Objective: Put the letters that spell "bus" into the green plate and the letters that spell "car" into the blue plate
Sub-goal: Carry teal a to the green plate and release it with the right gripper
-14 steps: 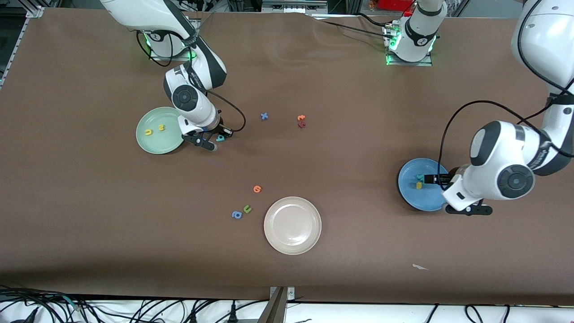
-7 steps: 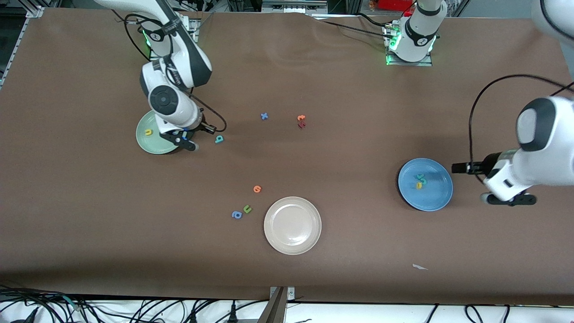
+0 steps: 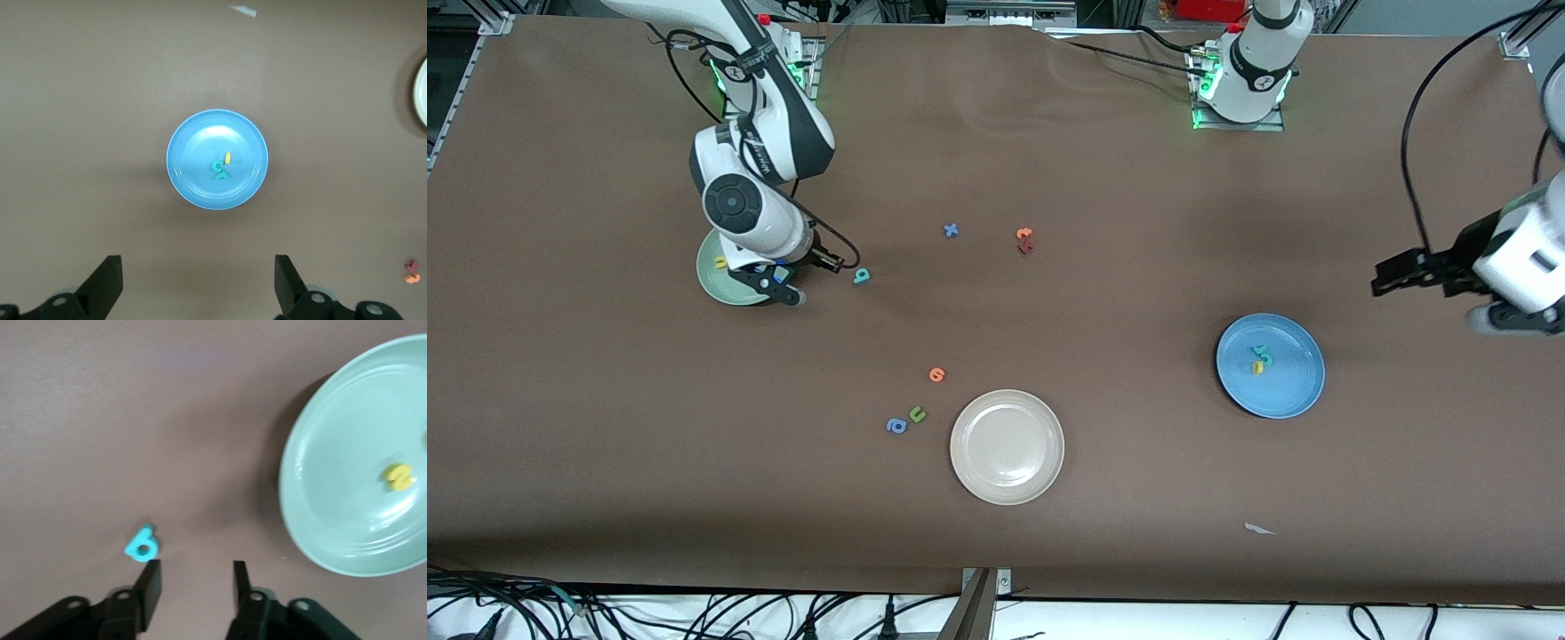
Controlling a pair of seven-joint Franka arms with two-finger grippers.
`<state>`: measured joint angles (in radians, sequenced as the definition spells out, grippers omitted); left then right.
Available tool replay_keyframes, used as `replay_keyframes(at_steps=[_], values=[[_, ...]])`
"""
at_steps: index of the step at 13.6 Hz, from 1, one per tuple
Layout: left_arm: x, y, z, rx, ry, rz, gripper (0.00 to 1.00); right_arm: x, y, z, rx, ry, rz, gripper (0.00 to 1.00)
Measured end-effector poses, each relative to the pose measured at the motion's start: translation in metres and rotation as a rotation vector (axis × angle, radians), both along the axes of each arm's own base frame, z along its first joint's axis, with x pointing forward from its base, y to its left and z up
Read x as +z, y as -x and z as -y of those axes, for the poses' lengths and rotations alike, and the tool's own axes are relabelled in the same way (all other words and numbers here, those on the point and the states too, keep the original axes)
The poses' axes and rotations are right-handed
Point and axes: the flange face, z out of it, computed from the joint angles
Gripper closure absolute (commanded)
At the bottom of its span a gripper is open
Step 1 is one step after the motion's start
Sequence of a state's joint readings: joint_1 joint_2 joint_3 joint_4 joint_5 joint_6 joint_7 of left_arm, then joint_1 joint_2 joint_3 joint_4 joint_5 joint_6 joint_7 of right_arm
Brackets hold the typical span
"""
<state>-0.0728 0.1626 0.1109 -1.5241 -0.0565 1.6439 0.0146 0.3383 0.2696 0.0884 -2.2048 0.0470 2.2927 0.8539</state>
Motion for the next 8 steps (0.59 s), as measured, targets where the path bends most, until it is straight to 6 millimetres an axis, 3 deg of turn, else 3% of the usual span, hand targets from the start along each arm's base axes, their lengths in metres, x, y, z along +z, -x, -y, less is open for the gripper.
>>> replay_keyframes(at_steps=[3, 8], values=[[0.011, 0.005, 0.010, -0.015, -0.002, 0.016, 0.00, -0.021, 0.008, -0.028, -0.027, -0.021, 0.037, 0.32], [0.004, 0.006, 0.010, -0.015, -0.003, 0.003, 0.00, -0.062, 0.013, -0.030, -0.036, -0.042, 0.065, 0.37]])
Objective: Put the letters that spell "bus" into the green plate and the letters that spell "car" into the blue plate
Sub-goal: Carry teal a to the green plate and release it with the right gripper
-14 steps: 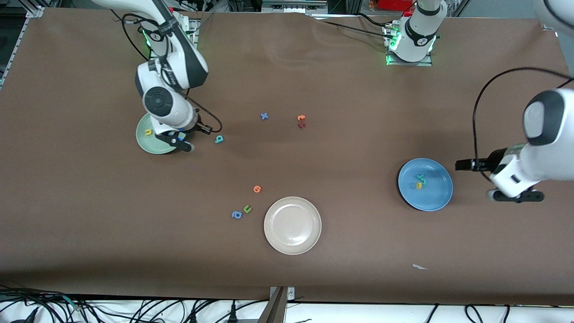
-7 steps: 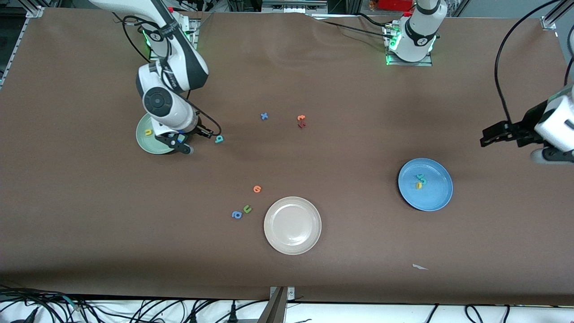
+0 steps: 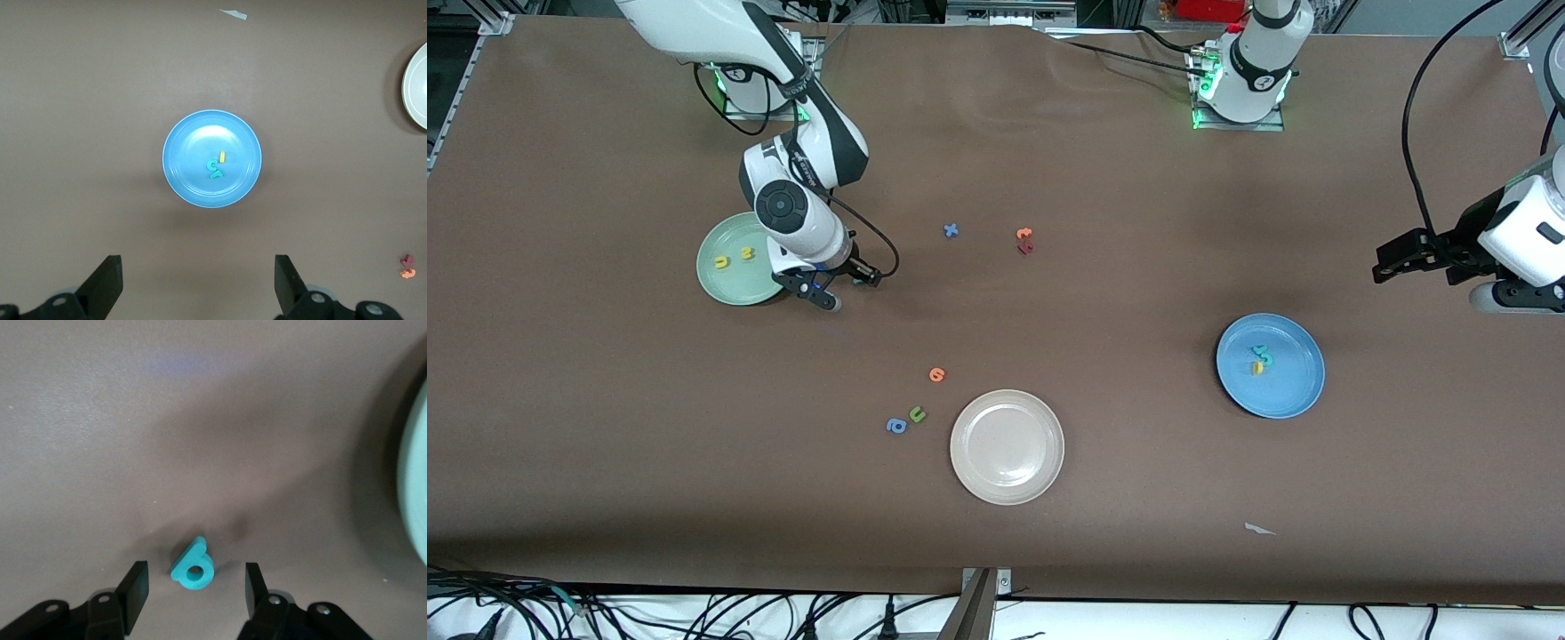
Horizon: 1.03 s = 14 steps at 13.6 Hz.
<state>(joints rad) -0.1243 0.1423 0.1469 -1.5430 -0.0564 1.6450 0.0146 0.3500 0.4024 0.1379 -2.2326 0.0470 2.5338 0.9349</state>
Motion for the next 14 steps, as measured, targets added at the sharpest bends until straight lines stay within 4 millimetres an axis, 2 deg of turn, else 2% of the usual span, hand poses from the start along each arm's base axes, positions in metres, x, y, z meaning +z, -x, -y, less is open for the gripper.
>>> replay_keyframes(at_steps=[3, 4, 5, 9, 11, 14], values=[[0.000, 0.000, -0.002, 0.003, 0.000, 0.000, 0.00, -0.010, 0.005, -0.001, 0.003, -0.005, 0.009, 0.79], [0.000, 0.000, -0.002, 0.002, 0.000, 0.000, 0.00, -0.009, 0.004, -0.003, 0.005, -0.010, 0.018, 0.92], [0.000, 0.000, -0.002, 0.002, 0.000, 0.000, 0.00, -0.007, 0.004, -0.004, 0.006, -0.011, 0.020, 1.00], [-0.002, 0.000, -0.001, 0.002, 0.000, -0.003, 0.00, 0.000, 0.005, -0.002, 0.007, 0.005, -0.008, 1.00], [-0.003, 0.000, -0.001, 0.001, 0.000, -0.006, 0.00, 0.025, 0.001, 0.006, 0.005, 0.035, -0.051, 1.00], [-0.005, -0.001, -0.001, 0.001, -0.001, -0.009, 0.00, 0.072, -0.006, 0.046, 0.017, 0.077, -0.123, 1.00]])
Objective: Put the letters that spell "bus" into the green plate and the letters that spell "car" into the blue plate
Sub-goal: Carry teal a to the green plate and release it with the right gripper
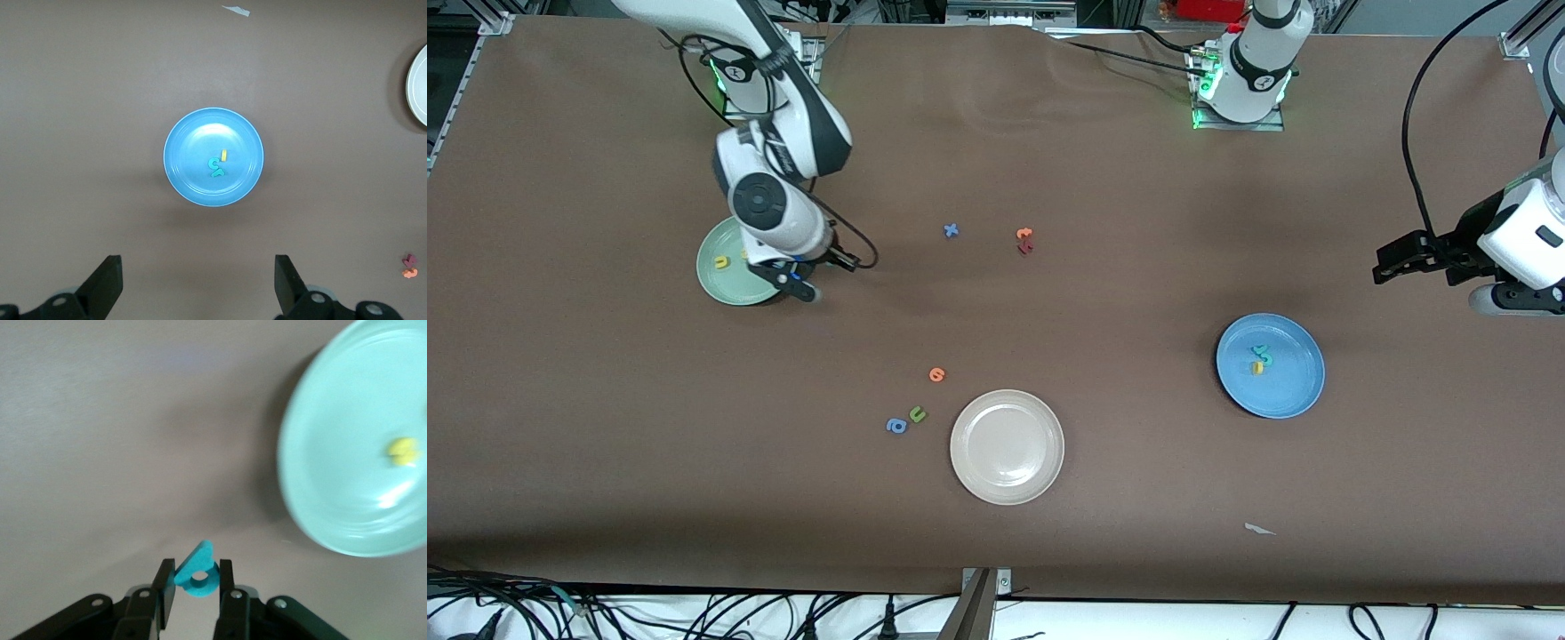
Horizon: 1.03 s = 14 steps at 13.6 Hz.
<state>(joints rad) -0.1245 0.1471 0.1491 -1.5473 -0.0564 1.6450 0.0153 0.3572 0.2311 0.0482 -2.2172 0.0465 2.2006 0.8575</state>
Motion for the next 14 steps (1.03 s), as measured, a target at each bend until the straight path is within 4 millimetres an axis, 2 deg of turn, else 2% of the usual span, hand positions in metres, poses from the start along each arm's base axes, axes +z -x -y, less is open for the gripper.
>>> replay_keyframes(at_steps=[2, 3, 5, 6, 9, 10, 12, 13, 14], values=[[-0.001, 0.000, 0.000, 0.000, 0.000, -0.001, 0.00, 0.014, -0.003, 0.036, 0.023, 0.005, -0.045, 1.00], [-0.001, 0.000, 0.000, 0.000, 0.000, -0.002, 0.00, 0.013, -0.005, 0.055, 0.038, 0.001, -0.064, 1.00], [-0.002, -0.001, 0.000, 0.000, 0.000, -0.004, 0.00, 0.000, -0.002, 0.093, 0.064, -0.011, -0.095, 1.00], [-0.003, -0.001, 0.000, 0.000, -0.001, -0.006, 0.00, -0.009, 0.004, 0.105, 0.073, -0.016, -0.099, 1.00], [-0.004, -0.001, 0.000, 0.000, -0.001, -0.007, 0.00, -0.035, 0.021, 0.126, 0.100, -0.027, -0.087, 1.00], [-0.004, -0.001, 0.000, 0.000, -0.001, -0.007, 0.00, -0.040, 0.024, 0.131, 0.108, -0.030, -0.083, 0.86], [-0.004, -0.001, 0.000, 0.000, -0.001, -0.007, 0.00, -0.045, 0.028, 0.135, 0.111, -0.031, -0.078, 0.07], [-0.004, -0.001, 0.000, 0.000, -0.001, -0.007, 0.00, -0.045, 0.027, 0.135, 0.112, -0.031, -0.075, 0.01], [-0.004, -0.001, 0.000, 0.000, -0.001, -0.007, 0.00, -0.043, 0.026, 0.135, 0.112, -0.033, -0.070, 0.01]])
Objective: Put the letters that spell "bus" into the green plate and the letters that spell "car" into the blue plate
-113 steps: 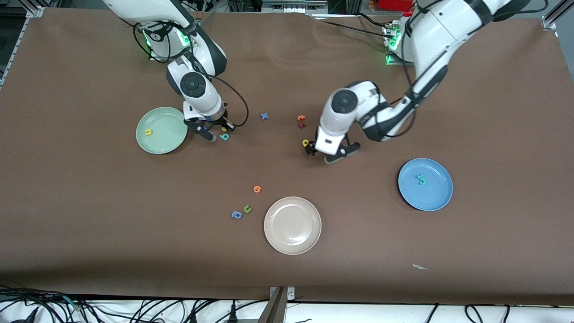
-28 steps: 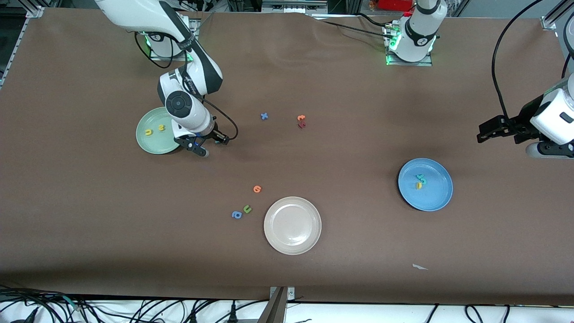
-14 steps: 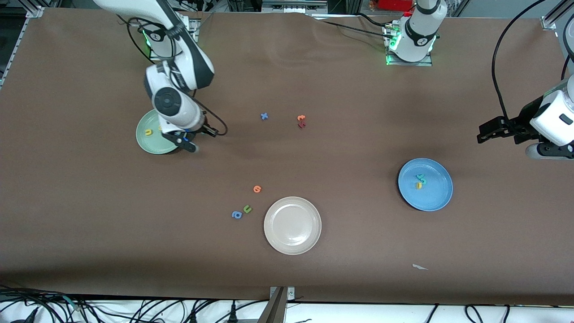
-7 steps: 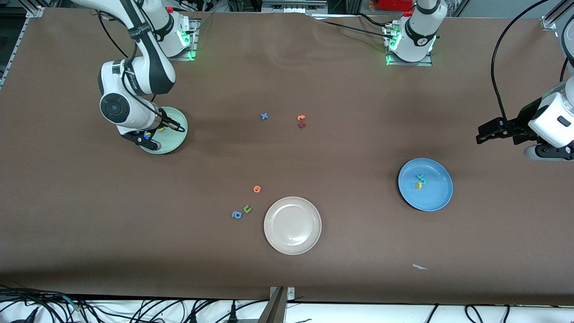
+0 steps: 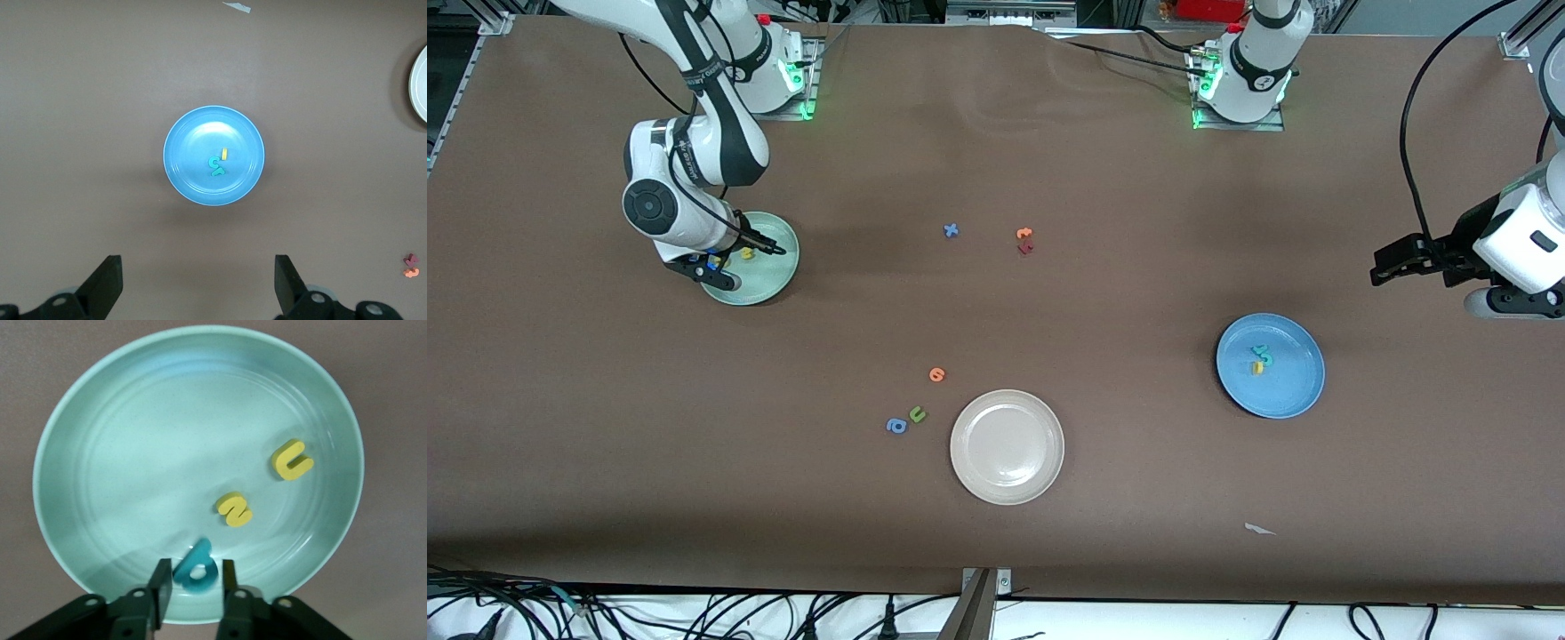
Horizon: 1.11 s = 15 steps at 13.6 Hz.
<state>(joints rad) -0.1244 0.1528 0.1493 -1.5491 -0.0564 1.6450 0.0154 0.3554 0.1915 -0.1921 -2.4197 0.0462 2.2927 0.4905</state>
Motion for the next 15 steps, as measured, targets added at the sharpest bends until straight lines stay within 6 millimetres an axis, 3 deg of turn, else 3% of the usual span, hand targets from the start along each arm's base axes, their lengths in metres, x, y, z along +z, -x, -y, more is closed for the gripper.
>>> replay_keyframes(at_steps=[3, 5, 8, 11, 15], values=[[0.000, 0.000, 0.000, 0.000, 0.000, 0.000, 0.00, 0.027, -0.009, -0.003, 0.004, -0.014, 0.017, 0.01], [0.000, 0.000, 0.000, 0.000, 0.000, -0.001, 0.00, 0.074, -0.023, -0.008, 0.010, -0.033, 0.023, 0.01], [-0.001, 0.000, 0.000, 0.000, 0.000, -0.002, 0.00, 0.162, -0.048, -0.009, 0.052, -0.069, 0.038, 0.01], [-0.001, 0.000, 0.000, 0.000, 0.000, -0.002, 0.00, 0.232, -0.072, 0.014, 0.121, -0.108, 0.064, 0.01], [-0.001, 0.000, 0.000, 0.000, 0.000, -0.003, 0.00, 0.303, -0.086, 0.048, 0.221, -0.151, 0.084, 0.01]])
